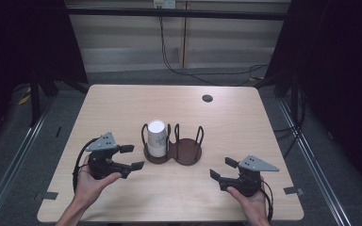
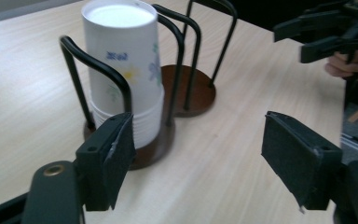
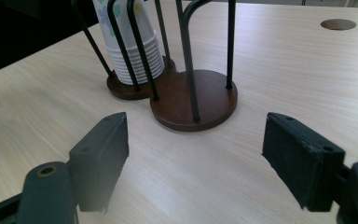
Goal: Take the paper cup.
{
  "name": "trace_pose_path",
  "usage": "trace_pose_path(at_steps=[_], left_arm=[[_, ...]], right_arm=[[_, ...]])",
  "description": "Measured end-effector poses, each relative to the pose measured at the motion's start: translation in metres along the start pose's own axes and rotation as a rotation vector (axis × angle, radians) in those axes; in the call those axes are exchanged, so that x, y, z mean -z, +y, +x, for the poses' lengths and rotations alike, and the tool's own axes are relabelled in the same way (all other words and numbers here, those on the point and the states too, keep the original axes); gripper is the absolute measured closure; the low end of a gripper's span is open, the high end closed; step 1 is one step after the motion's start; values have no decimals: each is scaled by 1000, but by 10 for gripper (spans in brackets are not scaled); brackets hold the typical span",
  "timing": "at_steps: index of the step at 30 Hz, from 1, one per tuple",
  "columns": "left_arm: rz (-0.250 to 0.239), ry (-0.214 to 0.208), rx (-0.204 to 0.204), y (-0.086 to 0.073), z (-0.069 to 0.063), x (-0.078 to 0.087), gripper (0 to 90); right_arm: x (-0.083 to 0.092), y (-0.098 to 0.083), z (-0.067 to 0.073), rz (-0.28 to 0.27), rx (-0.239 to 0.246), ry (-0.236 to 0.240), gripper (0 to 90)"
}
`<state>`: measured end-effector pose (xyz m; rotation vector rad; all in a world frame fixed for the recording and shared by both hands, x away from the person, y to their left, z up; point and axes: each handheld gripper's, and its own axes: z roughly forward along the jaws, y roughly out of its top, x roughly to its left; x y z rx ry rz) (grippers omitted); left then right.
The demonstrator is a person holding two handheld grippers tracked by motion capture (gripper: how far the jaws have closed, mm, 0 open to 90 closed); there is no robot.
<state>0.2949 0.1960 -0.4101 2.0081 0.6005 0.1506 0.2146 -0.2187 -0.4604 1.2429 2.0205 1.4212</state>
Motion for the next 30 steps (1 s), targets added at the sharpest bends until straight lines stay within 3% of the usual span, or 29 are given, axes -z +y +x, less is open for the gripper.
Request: trace_pose_path(at_steps=[3, 6, 10, 18, 22, 30], left_arm=[[9, 1, -2, 9, 4, -4, 230], [21, 21, -29, 20, 7, -6, 223], [50, 46, -34, 29, 12, -9, 200], [59, 44, -45, 47, 18, -11, 213], [81, 44, -52, 50, 21, -14, 233], [109, 55, -44, 56, 32, -20, 238]], right_arm=[[0, 0, 0, 10, -6, 10, 218], [-1, -1, 0, 22, -5, 20, 220], [0, 0, 0, 17, -5, 35, 225], [-3, -2, -1, 41, -17, 62, 225], [-4, -2, -1, 53, -20, 88, 248], [-4, -3, -1, 67, -19, 90, 240]])
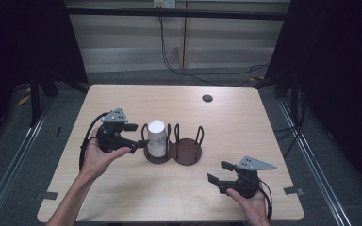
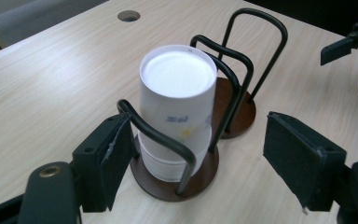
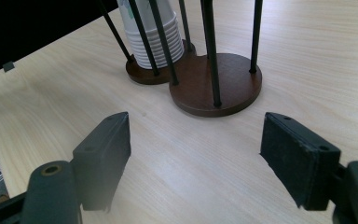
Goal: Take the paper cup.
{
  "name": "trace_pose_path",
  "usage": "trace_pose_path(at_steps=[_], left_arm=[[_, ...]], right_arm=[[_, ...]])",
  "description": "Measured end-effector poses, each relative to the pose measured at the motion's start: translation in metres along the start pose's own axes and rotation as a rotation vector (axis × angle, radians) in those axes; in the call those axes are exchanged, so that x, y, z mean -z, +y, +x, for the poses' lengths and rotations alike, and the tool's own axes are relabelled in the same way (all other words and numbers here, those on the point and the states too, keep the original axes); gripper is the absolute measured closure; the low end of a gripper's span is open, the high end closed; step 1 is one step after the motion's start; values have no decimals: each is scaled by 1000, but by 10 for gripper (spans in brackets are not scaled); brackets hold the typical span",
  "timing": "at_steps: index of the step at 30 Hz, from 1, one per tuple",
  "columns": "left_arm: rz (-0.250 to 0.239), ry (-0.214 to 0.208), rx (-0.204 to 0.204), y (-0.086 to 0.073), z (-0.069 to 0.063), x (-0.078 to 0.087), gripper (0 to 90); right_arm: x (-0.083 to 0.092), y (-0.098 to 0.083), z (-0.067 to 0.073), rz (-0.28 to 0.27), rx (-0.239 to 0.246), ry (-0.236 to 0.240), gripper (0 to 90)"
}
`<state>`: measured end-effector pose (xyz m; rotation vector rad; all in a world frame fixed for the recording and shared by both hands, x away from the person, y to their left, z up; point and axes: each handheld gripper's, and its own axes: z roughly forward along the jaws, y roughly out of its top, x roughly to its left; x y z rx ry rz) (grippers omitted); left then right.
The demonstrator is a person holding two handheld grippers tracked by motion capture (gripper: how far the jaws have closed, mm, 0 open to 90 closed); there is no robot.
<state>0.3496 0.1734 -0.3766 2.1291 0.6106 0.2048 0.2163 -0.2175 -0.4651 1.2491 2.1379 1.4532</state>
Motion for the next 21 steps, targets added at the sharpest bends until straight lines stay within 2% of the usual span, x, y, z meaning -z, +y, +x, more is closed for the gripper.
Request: trace_pose_path(at_steps=[2, 4, 5, 7, 8, 12, 13, 15, 17, 21], left_arm=[[12, 25, -7, 5, 3, -2, 230], [14, 28, -4, 8, 4, -3, 231], [19, 34, -18, 10, 5, -3, 231], [14, 11, -21, 14, 7, -5, 229], [21, 18, -25, 16, 7, -6, 228], [45, -1, -45, 25, 7, -11, 246], [39, -4, -40, 27, 6, -13, 261], [68, 11, -67, 31, 5, -16, 277], [81, -4, -65, 34, 4, -20, 266], [126, -6, -85, 43, 5, -26, 253]], right_arm=[[-1, 0, -2, 7, -3, 9, 233], [-2, 0, -3, 13, -10, 11, 232], [-2, 0, -3, 15, -10, 12, 231], [-1, 0, -3, 16, -6, 16, 231], [-1, 0, -3, 16, -7, 17, 235], [-3, 0, -2, 30, -7, 32, 242], [-3, 0, -2, 41, -6, 39, 242], [-4, -1, 0, 51, 3, 48, 237], [-5, -1, 1, 54, 5, 54, 232], [-6, -1, 2, 60, 8, 62, 221]])
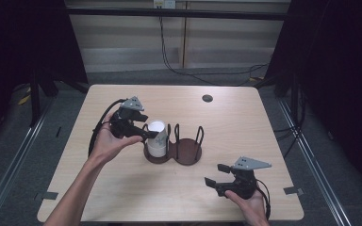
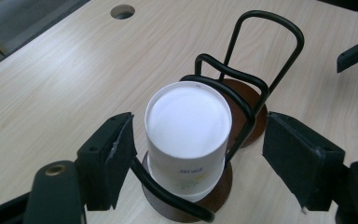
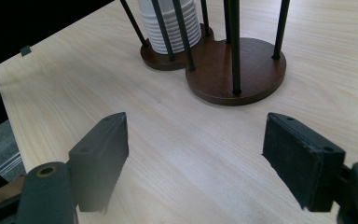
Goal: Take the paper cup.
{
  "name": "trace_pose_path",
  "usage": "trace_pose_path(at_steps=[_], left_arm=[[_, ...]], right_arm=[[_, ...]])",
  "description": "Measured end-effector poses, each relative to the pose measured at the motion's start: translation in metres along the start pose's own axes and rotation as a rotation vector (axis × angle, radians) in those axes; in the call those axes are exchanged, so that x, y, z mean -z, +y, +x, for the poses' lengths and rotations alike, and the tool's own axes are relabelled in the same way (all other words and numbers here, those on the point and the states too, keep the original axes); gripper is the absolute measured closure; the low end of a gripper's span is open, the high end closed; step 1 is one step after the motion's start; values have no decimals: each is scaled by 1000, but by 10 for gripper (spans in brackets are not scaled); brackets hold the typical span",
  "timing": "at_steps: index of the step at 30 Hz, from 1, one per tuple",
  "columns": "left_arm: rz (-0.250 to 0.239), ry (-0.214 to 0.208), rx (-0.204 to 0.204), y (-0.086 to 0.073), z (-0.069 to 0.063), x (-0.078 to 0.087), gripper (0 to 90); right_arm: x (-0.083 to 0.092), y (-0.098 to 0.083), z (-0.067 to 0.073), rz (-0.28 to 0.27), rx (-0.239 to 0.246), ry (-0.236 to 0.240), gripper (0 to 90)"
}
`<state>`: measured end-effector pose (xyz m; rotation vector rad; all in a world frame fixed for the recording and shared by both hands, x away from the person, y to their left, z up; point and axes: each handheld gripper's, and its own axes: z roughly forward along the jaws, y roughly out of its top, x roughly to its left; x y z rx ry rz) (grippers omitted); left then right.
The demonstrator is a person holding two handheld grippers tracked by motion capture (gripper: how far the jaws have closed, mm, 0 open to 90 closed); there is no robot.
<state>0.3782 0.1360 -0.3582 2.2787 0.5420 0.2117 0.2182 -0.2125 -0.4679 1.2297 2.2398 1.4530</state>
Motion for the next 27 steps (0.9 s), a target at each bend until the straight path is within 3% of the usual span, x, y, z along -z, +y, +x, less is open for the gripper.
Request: trace_pose_path(at_steps=[3, 5, 8, 11, 17, 18, 21, 22, 24, 27], left_arm=[[46, -19, -6, 5, 0, -4, 237], [75, 5, -9, 8, -1, -7, 249], [108, -8, -1, 12, -1, -12, 261], [163, -4, -21, 18, -2, -19, 280], [219, -6, -21, 24, 3, -26, 277], [225, 14, -25, 25, 4, -28, 278], [239, -3, -9, 26, 5, -33, 256], [263, -8, -26, 27, 5, -34, 262], [260, 10, -11, 28, 5, -36, 299], [273, -13, -2, 29, 6, -38, 317]], right_arm=[[0, 0, 0, 1, 5, 1, 221], [1, 0, 0, 1, 4, -4, 221], [2, 0, 0, -8, 4, -8, 222], [2, 0, 0, -10, 5, -11, 222], [3, -1, 1, -9, 9, -8, 222], [3, -1, 1, -10, 11, -8, 222], [2, -1, 1, -8, 9, -8, 222], [2, -1, 1, -8, 10, -9, 222], [2, -1, 1, -7, 8, -5, 221], [1, -1, 2, -1, 9, 0, 219]])
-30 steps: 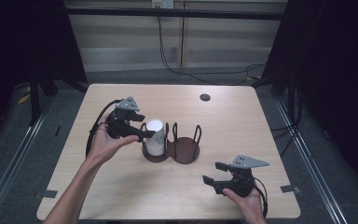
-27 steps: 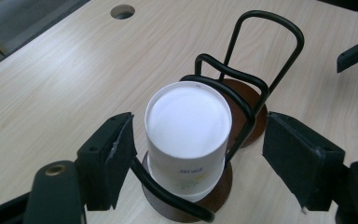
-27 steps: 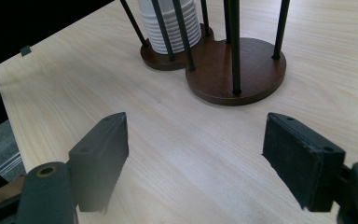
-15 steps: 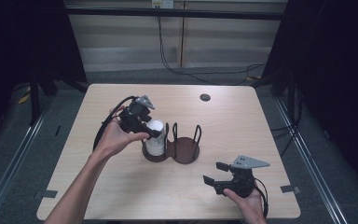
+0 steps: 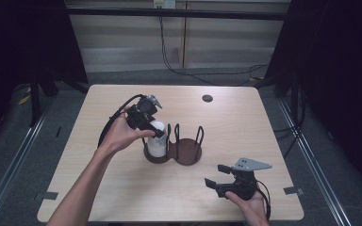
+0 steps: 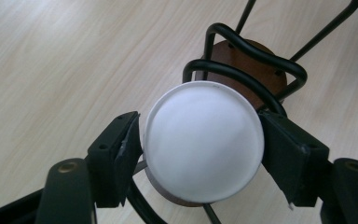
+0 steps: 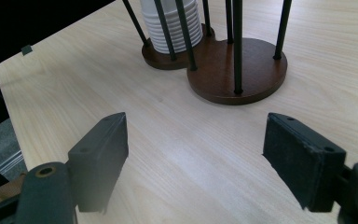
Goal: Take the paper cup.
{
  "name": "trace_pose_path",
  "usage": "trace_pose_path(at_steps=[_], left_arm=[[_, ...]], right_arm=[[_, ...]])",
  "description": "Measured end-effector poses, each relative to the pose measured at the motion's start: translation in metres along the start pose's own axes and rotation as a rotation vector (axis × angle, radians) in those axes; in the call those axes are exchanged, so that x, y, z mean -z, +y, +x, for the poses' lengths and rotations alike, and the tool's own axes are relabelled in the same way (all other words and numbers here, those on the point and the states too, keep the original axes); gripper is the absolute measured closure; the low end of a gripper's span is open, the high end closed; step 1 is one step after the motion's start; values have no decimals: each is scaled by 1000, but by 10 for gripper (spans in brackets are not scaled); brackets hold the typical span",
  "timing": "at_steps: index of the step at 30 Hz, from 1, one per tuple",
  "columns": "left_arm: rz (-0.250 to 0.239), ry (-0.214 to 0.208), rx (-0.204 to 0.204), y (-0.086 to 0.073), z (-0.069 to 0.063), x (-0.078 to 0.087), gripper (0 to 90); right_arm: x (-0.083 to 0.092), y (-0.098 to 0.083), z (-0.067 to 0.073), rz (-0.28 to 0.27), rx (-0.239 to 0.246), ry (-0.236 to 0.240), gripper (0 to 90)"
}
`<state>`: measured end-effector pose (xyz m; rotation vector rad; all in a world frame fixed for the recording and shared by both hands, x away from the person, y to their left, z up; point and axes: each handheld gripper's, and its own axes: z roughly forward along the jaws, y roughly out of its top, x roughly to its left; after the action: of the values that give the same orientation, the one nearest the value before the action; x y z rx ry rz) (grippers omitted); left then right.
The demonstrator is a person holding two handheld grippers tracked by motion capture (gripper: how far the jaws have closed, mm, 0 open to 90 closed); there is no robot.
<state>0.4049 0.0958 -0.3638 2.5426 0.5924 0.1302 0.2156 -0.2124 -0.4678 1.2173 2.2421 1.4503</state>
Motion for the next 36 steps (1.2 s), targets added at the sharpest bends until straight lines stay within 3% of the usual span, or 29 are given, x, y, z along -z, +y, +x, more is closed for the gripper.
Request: trace_pose_path(at_steps=[1, 4, 9, 19, 29, 36], left_arm=[[19, -1, -19, 1, 1, -2, 320], [50, 1, -25, 2, 0, -5, 311], [63, -5, -23, 3, 0, -9, 324], [38, -1, 2, 4, 1, -6, 345], [57, -3, -17, 6, 0, -1, 352], [54, -3, 6, 6, 0, 2, 356]], right_arm=[[0, 0, 0, -1, 1, 0, 220], [0, 0, 0, 1, -2, 1, 219], [0, 0, -1, -3, -11, 0, 215], [0, 0, 0, -12, -7, -12, 214], [1, 0, 0, -24, -8, -19, 211], [0, 0, 0, -22, -9, -21, 211]])
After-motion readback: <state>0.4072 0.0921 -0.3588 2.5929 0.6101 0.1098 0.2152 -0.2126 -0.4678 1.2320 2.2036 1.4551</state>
